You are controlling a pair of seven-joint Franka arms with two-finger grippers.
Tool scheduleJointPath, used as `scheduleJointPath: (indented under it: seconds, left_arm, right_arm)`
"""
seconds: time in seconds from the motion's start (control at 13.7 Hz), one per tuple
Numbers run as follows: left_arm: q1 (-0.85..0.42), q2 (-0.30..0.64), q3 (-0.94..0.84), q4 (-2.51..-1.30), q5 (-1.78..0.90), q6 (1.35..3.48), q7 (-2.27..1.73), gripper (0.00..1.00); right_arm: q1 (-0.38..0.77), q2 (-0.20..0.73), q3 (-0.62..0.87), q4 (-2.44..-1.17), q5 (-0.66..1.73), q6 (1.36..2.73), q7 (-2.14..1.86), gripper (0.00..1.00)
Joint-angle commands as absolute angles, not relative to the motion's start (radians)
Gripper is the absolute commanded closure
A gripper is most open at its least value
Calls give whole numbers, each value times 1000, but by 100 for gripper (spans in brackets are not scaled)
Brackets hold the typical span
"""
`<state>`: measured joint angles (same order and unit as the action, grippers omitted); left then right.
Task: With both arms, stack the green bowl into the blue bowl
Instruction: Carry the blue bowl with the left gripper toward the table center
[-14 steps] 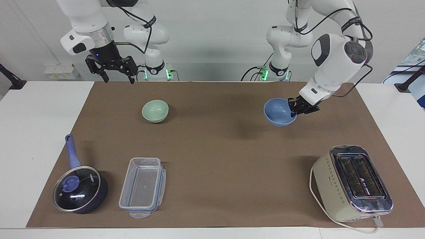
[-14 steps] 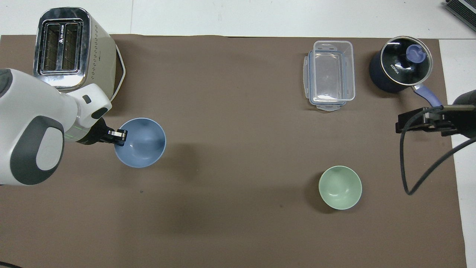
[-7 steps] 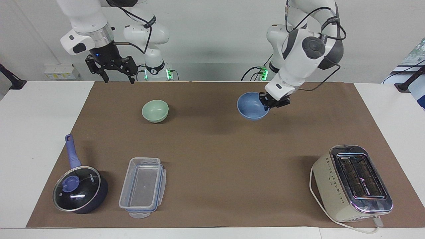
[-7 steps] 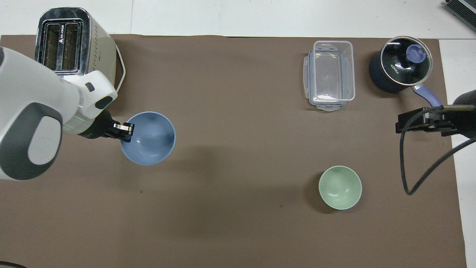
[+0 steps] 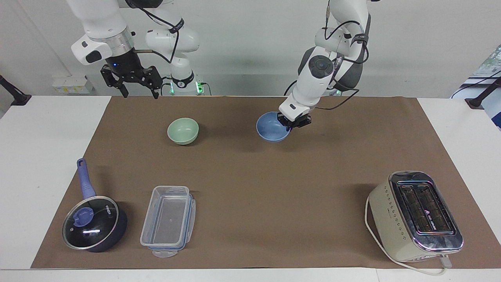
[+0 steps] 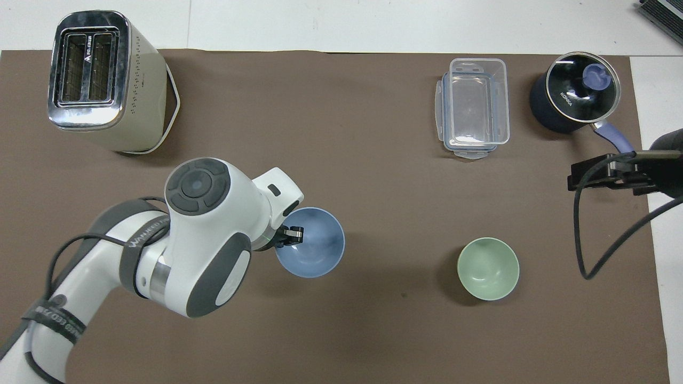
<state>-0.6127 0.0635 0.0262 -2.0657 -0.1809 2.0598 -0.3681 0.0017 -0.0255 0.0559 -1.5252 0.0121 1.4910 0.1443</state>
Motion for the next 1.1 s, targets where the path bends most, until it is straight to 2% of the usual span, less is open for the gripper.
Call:
scheduleJointPath:
  seconds: [0.0, 0.29, 0.44, 0.51, 0.58, 0.8, 1.02]
  left_arm:
    - [-672, 12, 43, -2183, -207, 2169, -383, 100]
    - [-715, 23, 43, -2284, -241, 2316, -385, 100]
    - [-718, 34, 43, -2298, -248, 2338, -385, 100]
    - [-733, 37, 43, -2298, -256, 2342, -385, 96]
    - [-733, 38, 43, -2296, -258, 2341, -387, 1]
    - [-726, 31, 44, -2284, -258, 2324, -394, 0]
    - [-698, 8, 48, -2215, -258, 2228, -394, 0]
  right_arm:
    - [-8, -37, 61, -1536, 14, 1479, 166, 0]
    - [-8, -37, 61, -1536, 14, 1479, 163, 0]
    - [-8, -37, 61, -1536, 14, 1479, 158, 0]
    - [-8, -37, 61, -1536, 14, 1477, 155, 0]
    - [-8, -38, 61, -1536, 14, 1477, 155, 0]
    - [-8, -38, 61, -1536, 14, 1477, 153, 0]
    - [-8, -37, 61, -1534, 14, 1477, 156, 0]
